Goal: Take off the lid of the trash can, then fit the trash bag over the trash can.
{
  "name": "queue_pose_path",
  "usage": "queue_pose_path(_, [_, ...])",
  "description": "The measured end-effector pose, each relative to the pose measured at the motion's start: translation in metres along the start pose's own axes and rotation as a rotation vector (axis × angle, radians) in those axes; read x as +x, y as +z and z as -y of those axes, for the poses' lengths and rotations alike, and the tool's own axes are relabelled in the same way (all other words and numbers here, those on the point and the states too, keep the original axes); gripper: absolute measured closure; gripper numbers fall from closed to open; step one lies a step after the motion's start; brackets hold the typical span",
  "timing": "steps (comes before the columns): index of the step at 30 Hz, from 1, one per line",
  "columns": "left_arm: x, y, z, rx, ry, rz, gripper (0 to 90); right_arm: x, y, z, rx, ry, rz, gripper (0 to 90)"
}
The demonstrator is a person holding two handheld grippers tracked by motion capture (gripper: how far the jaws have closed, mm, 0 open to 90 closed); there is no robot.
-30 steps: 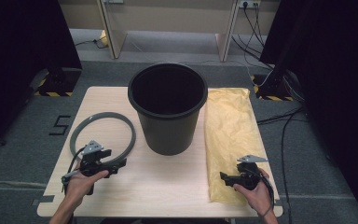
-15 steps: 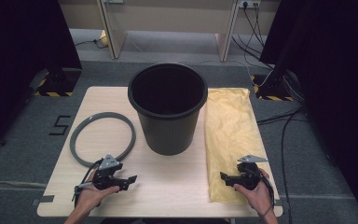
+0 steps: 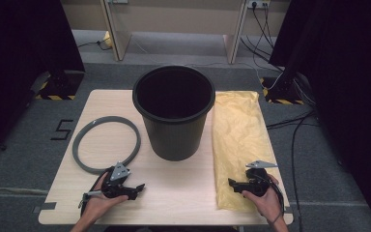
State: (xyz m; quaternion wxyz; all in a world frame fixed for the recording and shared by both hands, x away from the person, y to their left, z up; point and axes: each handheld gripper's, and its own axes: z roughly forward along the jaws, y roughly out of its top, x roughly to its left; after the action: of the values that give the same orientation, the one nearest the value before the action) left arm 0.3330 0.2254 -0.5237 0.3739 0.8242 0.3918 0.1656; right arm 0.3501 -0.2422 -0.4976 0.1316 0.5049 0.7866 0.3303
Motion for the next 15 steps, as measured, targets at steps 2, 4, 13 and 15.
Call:
queue_pose_path(2, [-0.0001, -0.0003, 0.0004, 0.000, -0.001, 0.004, 13.9, 0.0015, 0.0003, -0.0005, 0.002, 0.001, 0.000, 17.0])
queue_pose_path(4, [-0.0003, -0.0008, 0.0009, 0.000, -0.001, 0.003, 13.9, 0.0029, 0.0004, -0.0013, 0.001, -0.005, 0.000, 17.0])
queue_pose_path(13, [-0.0008, 0.0002, 0.0002, 0.004, 0.004, 0.008, 11.5, 0.0021, 0.0018, -0.0014, 0.007, -0.004, 0.010, 16.7])
queue_pose_path(15, [-0.0008, 0.0001, 0.0003, 0.005, 0.005, 0.008, 11.4, 0.0026, 0.0016, -0.0020, 0.013, -0.009, 0.016, 16.7])
